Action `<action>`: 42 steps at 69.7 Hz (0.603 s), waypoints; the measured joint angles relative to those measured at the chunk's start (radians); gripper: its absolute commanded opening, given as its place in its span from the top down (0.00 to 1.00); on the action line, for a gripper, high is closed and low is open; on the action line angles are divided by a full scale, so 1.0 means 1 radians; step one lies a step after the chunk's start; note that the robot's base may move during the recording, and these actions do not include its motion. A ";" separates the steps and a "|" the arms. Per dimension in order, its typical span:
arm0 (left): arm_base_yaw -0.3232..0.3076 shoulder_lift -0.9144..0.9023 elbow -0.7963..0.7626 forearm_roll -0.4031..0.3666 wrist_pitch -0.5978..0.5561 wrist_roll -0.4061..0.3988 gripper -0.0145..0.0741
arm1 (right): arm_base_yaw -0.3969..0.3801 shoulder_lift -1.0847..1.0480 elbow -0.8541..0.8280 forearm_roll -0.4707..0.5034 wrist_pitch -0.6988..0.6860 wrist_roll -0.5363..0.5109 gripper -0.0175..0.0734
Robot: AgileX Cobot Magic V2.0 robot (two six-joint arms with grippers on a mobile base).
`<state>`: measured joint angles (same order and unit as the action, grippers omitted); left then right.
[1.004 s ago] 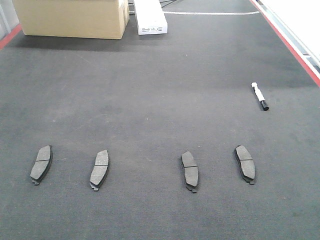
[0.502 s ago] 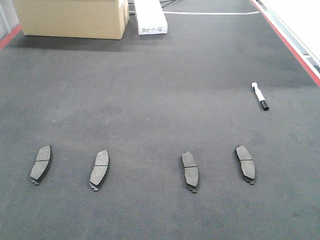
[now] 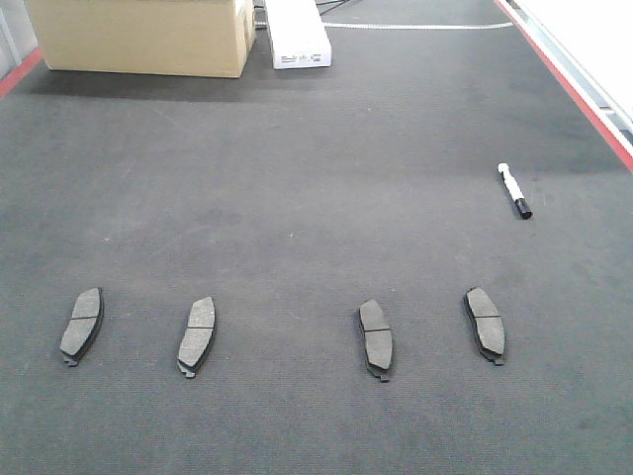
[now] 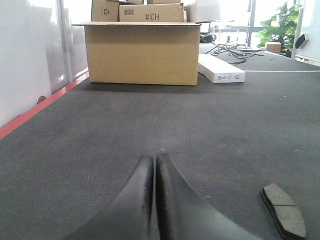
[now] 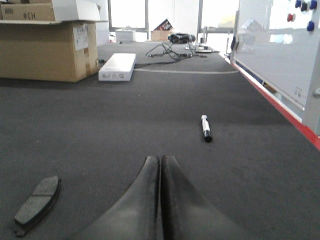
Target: Move and align brake pads A on conveyor
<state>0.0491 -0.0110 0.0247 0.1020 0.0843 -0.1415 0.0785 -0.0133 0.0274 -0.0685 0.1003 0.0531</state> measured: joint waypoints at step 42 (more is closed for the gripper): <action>0.000 0.000 0.000 0.000 0.000 0.000 0.84 | 0.000 0.000 0.000 0.000 0.017 0.000 0.82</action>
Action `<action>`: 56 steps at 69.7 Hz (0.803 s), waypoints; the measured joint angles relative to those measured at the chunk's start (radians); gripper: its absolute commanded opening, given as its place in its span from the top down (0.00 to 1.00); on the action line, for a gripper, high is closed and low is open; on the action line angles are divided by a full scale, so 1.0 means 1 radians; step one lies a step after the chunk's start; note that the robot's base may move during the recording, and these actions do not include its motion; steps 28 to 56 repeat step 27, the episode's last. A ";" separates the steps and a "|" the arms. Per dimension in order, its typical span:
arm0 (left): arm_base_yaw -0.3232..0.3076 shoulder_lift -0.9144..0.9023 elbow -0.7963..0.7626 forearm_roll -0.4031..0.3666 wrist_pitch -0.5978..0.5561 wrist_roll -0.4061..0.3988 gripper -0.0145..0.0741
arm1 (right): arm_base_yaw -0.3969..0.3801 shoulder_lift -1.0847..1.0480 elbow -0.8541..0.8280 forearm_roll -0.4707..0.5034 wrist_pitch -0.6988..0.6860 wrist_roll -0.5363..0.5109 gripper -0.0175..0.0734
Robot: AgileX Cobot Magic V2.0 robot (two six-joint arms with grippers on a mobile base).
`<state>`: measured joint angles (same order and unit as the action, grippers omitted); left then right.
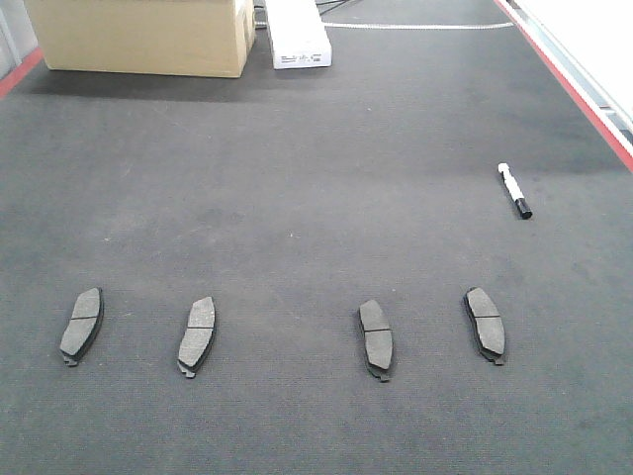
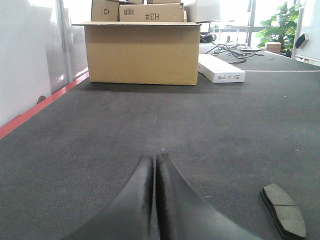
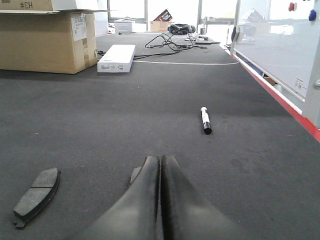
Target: Move and align brake pads A on conveyor
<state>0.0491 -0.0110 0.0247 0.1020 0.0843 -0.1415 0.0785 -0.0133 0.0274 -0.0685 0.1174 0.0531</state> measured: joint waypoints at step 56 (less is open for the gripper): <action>0.000 0.000 0.000 0.000 0.000 0.000 0.84 | 0.000 0.000 0.000 0.000 0.000 0.000 0.82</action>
